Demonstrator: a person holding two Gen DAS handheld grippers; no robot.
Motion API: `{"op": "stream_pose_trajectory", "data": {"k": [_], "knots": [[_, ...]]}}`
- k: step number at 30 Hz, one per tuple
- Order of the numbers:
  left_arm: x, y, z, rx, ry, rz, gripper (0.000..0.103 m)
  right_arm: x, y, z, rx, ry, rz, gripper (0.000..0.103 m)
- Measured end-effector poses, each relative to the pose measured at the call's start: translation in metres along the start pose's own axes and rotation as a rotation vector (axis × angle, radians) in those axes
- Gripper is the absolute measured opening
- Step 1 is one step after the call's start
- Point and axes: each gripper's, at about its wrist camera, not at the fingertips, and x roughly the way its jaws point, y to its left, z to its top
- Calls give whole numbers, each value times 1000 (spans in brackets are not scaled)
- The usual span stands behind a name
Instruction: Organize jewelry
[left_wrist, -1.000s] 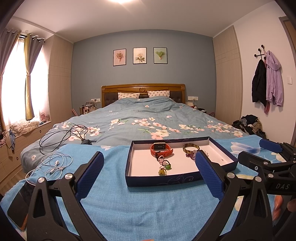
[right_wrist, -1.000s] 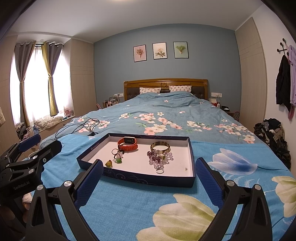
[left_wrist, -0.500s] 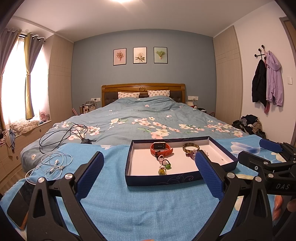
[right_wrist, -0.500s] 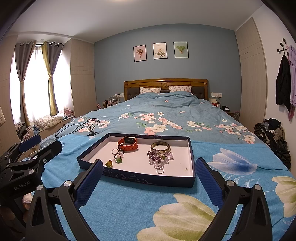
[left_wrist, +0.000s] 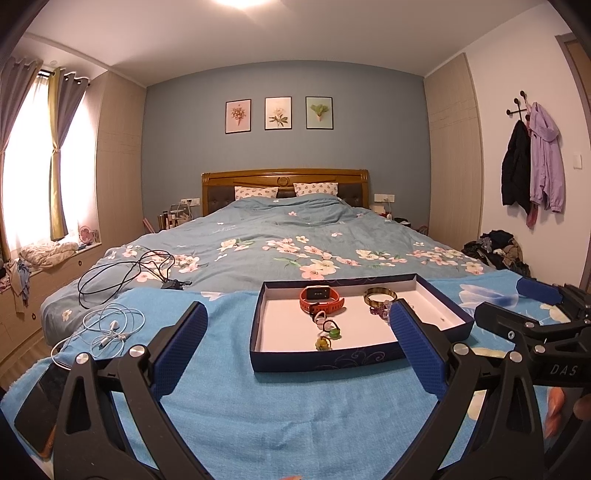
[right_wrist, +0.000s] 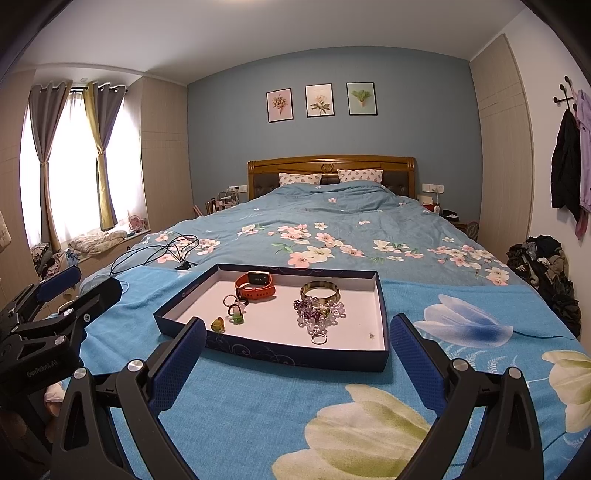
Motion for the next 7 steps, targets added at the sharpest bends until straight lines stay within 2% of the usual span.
{"op": "stream_pose_trajectory", "data": {"k": [3,6,7], "knots": [[5,3,-1,-8,40,-7,97,2,-10,-2,-1,40,-4,96],[13,10,-1,-14,86,0,97,17,-36,-6,-3,164,-28,96],[17,15,-2,-22,110,-8,97,26,-53,-9,4,235,-64,96]]}}
